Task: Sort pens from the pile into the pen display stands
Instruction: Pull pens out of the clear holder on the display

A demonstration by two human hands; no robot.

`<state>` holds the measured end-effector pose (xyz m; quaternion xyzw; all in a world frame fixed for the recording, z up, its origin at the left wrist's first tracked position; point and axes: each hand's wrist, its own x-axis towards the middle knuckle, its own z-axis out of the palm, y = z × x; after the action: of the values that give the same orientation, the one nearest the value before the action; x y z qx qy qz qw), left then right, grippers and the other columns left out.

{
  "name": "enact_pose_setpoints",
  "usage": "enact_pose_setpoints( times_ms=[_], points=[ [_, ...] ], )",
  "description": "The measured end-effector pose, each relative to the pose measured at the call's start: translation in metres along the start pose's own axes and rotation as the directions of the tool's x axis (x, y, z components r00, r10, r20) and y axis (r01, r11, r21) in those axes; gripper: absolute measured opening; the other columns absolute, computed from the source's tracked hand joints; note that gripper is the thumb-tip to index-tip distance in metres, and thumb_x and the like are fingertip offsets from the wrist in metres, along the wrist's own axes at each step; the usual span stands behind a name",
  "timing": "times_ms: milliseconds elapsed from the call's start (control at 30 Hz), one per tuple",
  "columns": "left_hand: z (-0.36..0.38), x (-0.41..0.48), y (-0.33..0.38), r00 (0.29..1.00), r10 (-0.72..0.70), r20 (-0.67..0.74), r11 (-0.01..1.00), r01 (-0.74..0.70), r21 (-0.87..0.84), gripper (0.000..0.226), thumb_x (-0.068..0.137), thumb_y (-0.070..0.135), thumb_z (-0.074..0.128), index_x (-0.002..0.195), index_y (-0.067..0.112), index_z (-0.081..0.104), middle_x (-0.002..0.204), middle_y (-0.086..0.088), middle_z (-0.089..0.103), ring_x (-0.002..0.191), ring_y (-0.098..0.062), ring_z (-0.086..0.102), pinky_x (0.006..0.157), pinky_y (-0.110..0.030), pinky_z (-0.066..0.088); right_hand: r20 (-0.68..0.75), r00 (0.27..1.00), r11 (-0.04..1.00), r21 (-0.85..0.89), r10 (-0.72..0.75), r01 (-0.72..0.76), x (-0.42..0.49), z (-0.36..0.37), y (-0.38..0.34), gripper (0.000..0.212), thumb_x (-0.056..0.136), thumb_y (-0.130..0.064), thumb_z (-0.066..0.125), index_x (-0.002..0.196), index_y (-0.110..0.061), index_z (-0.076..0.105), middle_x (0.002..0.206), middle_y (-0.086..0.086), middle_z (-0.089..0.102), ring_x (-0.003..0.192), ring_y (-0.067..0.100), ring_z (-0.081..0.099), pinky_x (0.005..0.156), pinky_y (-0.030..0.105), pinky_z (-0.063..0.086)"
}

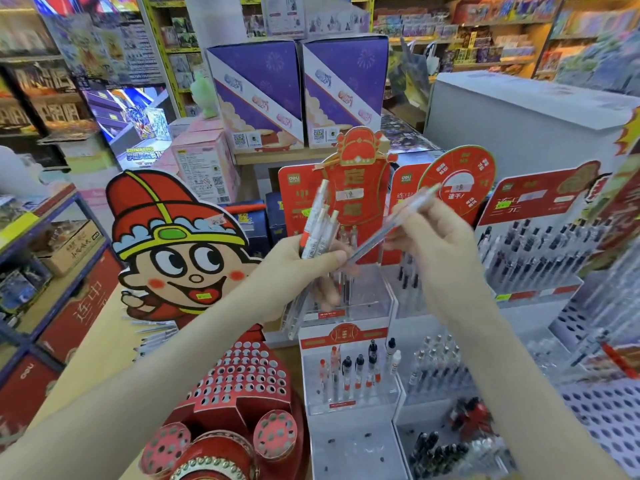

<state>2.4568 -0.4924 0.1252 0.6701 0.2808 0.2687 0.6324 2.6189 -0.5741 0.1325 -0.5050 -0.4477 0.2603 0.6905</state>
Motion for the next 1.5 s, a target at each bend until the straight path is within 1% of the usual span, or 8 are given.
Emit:
enact_pose_setpoints(
  times_ms=[133,233,367,700,1000,1200,1367,1500],
  points=[
    [-0.011,0.001,-0.009,0.987,-0.001,-0.160,1.000,0.005,0.023,0.008,0.095,0.011,0.055,0.094,0.006,0.061,0.067,-0.007,0.067,0.036,-0.012,0.040,0.037,-0.022,0.037,-0.178,0.976,0.992,-0.053,-0.126,0.118,0.002,-0.016,-0.001,0.014,0.098,-0.013,0.046,0.092,-0.015,0.058,0.095,0.010,0.063,0.088,0.021,0.064,0.077,0.030,0.056],
    [-0.015,0.001,-0.015,0.981,-0.047,-0.190,0.999,0.044,-0.023,0.015,0.095,0.017,0.057,0.084,0.008,0.053,0.049,-0.004,0.045,0.036,-0.014,0.033,0.037,-0.021,0.033,-0.020,0.979,0.879,-0.445,-0.202,0.173,0.001,-0.013,0.014,0.009,0.095,-0.012,0.051,0.094,-0.016,0.059,0.087,-0.004,0.063,0.080,0.007,0.062,0.075,0.018,0.053],
    [-0.014,0.000,-0.017,0.983,-0.074,-0.167,0.995,0.062,-0.074,0.019,0.094,0.020,0.056,0.081,0.010,0.047,0.049,0.000,0.038,0.037,-0.011,0.034,0.037,-0.020,0.032,0.068,0.984,0.780,-0.601,-0.165,0.173,0.003,0.001,0.047,0.007,0.094,-0.011,0.054,0.093,-0.010,0.061,0.080,-0.002,0.064,0.068,0.006,0.059,0.064,0.016,0.047],
    [-0.018,-0.008,-0.019,0.998,-0.051,-0.022,0.987,0.047,-0.151,0.012,0.100,0.006,0.040,0.095,0.006,0.050,0.058,0.000,0.045,0.045,-0.010,0.042,0.043,-0.022,0.040,0.080,0.990,0.704,-0.697,-0.114,0.137,0.022,0.007,0.065,0.012,0.098,-0.011,0.047,0.097,-0.006,0.058,0.078,-0.003,0.054,0.066,0.005,0.047,0.059,0.007,0.037],
    [-0.024,-0.008,-0.025,0.998,0.030,0.056,0.981,-0.019,-0.192,0.014,0.092,0.020,0.057,0.095,0.007,0.054,0.071,-0.001,0.062,0.056,-0.012,0.054,0.055,-0.025,0.050,0.112,0.991,0.686,-0.726,0.069,0.035,0.027,0.014,0.087,0.016,0.098,-0.012,0.048,0.105,-0.005,0.060,0.064,-0.005,0.053,0.047,0.009,0.040,0.042,0.016,0.033],
    [-0.020,-0.007,-0.023,0.999,0.037,0.016,0.982,-0.034,-0.185,0.025,0.084,0.021,0.055,0.103,0.005,0.058,0.074,-0.004,0.066,0.060,-0.015,0.059,0.057,-0.027,0.053,0.169,0.979,0.613,-0.787,0.110,0.067,0.031,0.020,0.080,0.018,0.098,-0.005,0.044,0.108,-0.003,0.059,0.106,0.013,0.066,0.071,0.016,0.048,0.059,0.025,0.033],
    [-0.016,-0.006,-0.021,0.999,0.029,0.016,0.984,-0.026,-0.175,0.027,0.082,0.022,0.056,0.103,0.007,0.060,0.076,-0.006,0.069,0.059,-0.016,0.060,0.056,-0.027,0.052,0.162,0.973,0.554,-0.831,0.167,0.044,0.037,0.019,0.079,0.020,0.094,0.007,0.042,0.086,-0.009,0.051,0.103,0.015,0.066,0.071,0.019,0.045,0.046,0.017,0.025],
    [-0.018,-0.004,-0.022,1.000,0.018,-0.016,0.981,-0.021,-0.190,0.030,0.082,0.024,0.058,0.105,0.006,0.062,0.082,-0.010,0.070,0.058,-0.016,0.059,0.053,-0.028,0.051,0.147,0.967,0.532,-0.847,0.208,0.014,0.034,0.019,0.081,0.021,0.094,0.006,0.041,0.097,-0.005,0.058,0.101,0.009,0.064,0.076,0.022,0.050,0.051,0.022,0.034]
  ],
)
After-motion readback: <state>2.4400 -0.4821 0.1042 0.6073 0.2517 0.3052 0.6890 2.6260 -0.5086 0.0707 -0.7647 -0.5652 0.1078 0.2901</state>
